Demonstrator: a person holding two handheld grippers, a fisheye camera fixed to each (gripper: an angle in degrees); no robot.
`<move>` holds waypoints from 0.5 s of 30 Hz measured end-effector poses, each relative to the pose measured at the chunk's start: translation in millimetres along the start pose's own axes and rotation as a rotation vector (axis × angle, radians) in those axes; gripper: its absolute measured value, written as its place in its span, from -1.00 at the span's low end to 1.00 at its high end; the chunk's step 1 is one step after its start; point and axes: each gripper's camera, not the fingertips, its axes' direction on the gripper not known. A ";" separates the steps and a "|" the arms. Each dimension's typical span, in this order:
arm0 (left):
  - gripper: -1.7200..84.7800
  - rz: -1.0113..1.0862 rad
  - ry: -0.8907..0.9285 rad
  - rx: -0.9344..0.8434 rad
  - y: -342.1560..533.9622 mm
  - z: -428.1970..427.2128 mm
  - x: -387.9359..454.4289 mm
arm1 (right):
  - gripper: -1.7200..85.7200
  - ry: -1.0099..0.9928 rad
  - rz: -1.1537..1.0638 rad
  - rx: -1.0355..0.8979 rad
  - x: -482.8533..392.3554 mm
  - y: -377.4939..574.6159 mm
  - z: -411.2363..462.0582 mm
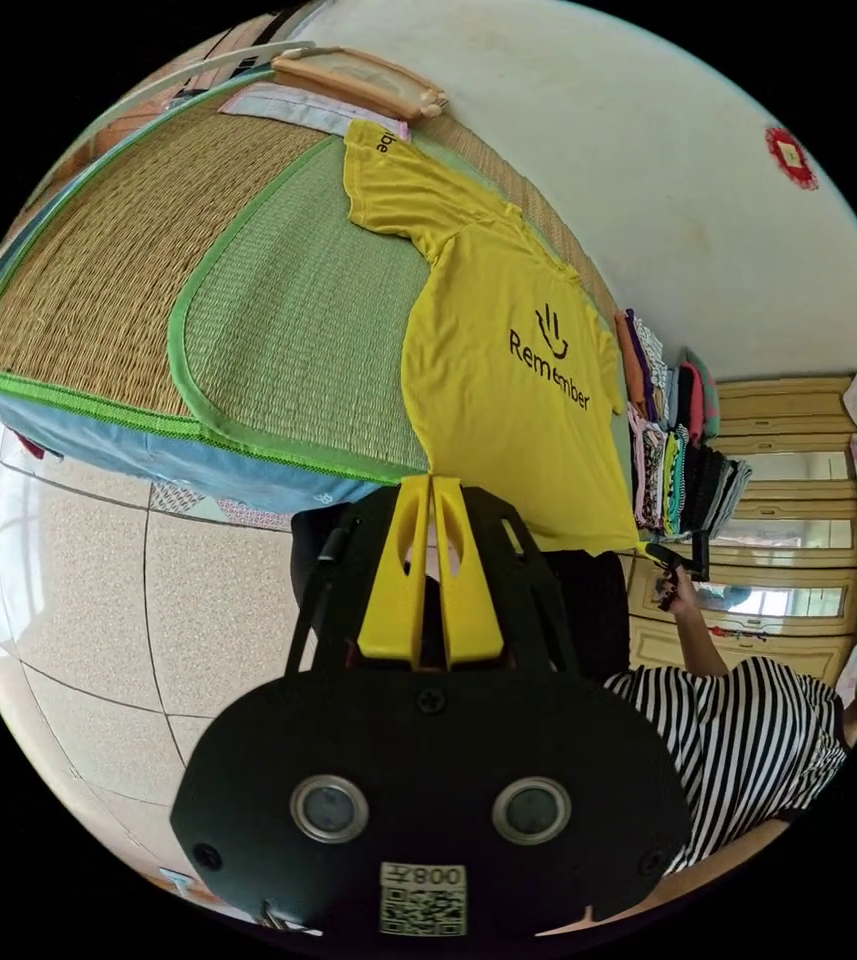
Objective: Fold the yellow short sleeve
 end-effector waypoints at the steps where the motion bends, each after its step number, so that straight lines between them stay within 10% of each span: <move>1: -0.96 0.003 -0.011 0.001 -1.4 -1.5 2.1 | -0.96 0.007 0.003 -0.008 1.4 -1.6 2.4; 15: -0.95 -0.120 0.035 0.028 -39.4 -2.1 25.4 | -0.96 0.025 0.134 0.013 22.6 -16.5 25.1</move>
